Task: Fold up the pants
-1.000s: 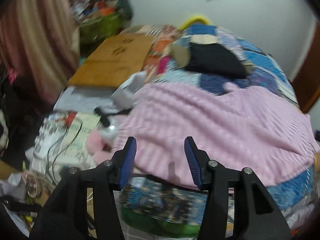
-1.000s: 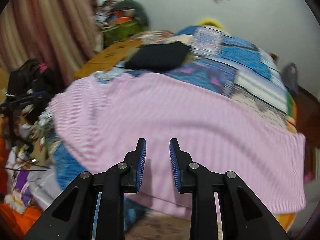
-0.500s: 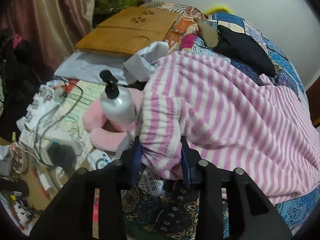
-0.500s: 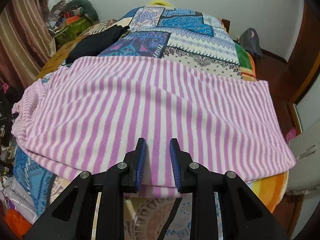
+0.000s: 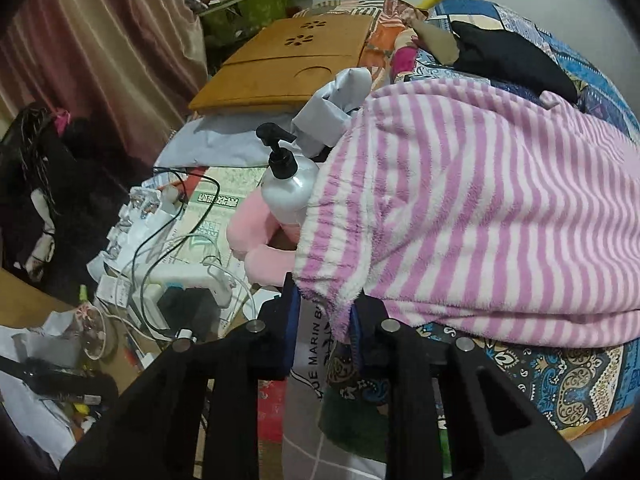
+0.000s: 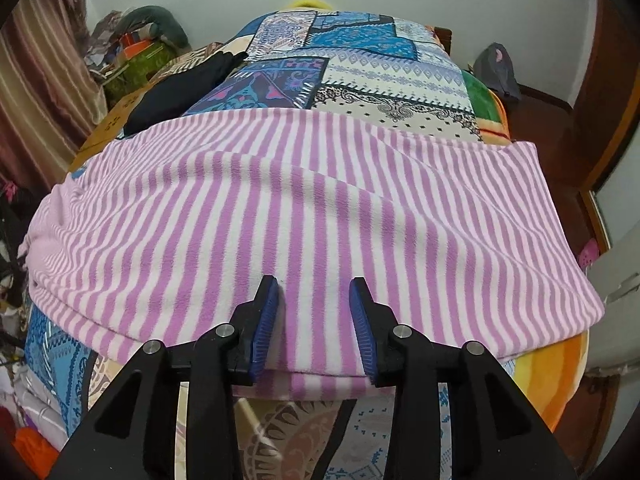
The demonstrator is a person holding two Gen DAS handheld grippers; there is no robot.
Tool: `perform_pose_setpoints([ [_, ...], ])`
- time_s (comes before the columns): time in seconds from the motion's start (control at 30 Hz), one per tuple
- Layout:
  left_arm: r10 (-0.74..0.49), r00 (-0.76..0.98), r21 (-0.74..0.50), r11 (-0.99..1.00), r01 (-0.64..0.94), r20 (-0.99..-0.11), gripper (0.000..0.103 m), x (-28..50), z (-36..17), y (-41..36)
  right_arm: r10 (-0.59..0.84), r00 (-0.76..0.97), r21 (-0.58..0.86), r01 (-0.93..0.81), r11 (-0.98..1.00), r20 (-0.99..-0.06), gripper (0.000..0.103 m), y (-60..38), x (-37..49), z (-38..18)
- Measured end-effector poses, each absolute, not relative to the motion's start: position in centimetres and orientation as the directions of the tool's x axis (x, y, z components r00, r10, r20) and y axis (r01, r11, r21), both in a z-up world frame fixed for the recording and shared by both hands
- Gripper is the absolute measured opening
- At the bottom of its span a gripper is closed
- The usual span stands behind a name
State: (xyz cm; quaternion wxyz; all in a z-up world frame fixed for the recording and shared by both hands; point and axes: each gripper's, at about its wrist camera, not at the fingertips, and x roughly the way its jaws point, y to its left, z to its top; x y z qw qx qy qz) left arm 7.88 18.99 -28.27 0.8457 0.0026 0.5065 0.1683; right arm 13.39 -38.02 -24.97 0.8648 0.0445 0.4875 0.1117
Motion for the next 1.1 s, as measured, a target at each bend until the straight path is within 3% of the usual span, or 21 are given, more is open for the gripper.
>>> perform_pose_setpoints([
  [0.17,0.245,0.444,0.118,0.949,-0.294,-0.862,0.030,7.4,-27.3,19.8,0.210,0.504,0.158,-0.145,0.977,-0.838,0.033,-38.3,12.8,-24.9],
  [0.4,0.298,0.520,0.134,0.934,-0.330,-0.800,0.042,7.2,-22.3,20.2,0.175,0.518,0.101,-0.168,0.981,-0.838,0.035,-37.6,12.9,-23.9],
  [0.5,0.290,0.562,0.107,0.936,-0.337,-0.775,0.052,8.8,-20.2,20.7,0.190,0.530,0.102,-0.191,0.976,-0.826,0.035,-36.9,13.3,-23.0],
  [0.6,0.267,0.592,0.078,0.942,-0.325,-0.760,0.053,11.3,-19.0,21.0,0.235,0.543,0.122,-0.235,0.964,-0.806,0.035,-35.6,14.5,-21.5],
  [0.9,0.157,0.563,0.011,0.967,-0.253,-0.811,0.061,19.0,-21.9,21.8,0.409,0.546,0.125,-0.482,0.867,-0.731,0.039,-26.4,20.8,-16.2],
  [1.1,0.058,0.481,-0.071,0.967,-0.246,-0.875,0.061,22.7,-26.1,23.6,0.502,0.449,0.110,-0.656,0.747,-0.739,0.039,-17.2,25.1,-16.9],
])
